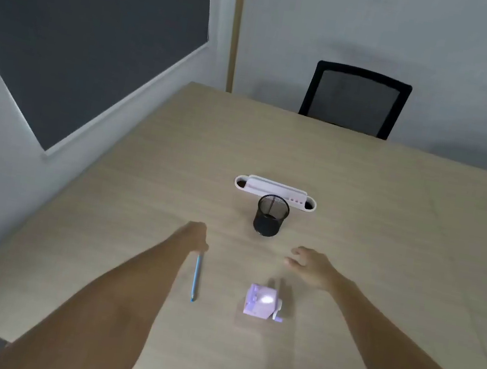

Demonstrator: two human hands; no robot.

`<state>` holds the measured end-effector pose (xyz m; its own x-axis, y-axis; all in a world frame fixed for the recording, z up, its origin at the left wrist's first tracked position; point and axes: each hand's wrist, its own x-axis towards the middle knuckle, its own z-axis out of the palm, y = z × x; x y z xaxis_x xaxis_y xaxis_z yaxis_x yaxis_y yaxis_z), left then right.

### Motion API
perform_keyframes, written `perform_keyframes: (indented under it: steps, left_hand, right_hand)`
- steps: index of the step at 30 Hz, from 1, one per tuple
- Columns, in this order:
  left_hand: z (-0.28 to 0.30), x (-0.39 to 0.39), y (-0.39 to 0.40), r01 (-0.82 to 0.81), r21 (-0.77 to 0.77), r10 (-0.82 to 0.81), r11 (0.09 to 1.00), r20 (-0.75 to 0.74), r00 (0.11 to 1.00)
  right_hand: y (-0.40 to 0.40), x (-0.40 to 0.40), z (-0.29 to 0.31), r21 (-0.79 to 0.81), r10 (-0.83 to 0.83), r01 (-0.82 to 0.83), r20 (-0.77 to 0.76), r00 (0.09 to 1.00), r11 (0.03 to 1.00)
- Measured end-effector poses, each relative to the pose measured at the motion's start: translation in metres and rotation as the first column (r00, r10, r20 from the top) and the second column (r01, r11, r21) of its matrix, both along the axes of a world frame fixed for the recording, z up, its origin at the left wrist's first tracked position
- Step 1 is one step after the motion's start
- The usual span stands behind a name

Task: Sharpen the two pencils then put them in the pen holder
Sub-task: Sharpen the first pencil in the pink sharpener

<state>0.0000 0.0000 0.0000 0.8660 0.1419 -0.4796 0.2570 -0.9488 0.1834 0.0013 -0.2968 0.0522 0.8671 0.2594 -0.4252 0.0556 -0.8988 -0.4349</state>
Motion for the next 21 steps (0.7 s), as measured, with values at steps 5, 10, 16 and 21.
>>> perform_keyframes:
  steps: [5,10,16,21]
  left_hand:
    - [-0.038,-0.038,-0.013,-0.13,0.004,0.129,0.992,-0.092,0.987]
    - [-0.059,-0.047,-0.017,-0.329,-0.078,0.326,0.941,-0.052,0.944]
    - [-0.069,-0.051,-0.022,-0.317,0.005,0.317,0.948,-0.028,0.948]
    - [-0.067,-0.064,-0.026,-0.227,-0.084,0.234,0.97,0.086,0.968]
  right_hand:
    - [0.017,-0.037,-0.034,0.084,0.176,-0.166,-0.136,0.975,0.983]
    - [0.029,-0.054,-0.054,0.128,0.216,-0.214,-0.004,0.976,0.968]
    - [0.028,-0.052,-0.072,0.076,0.189,-0.188,0.0,0.982,0.979]
    - [0.03,-0.056,-0.067,0.059,0.196,-0.199,0.047,0.979,0.978]
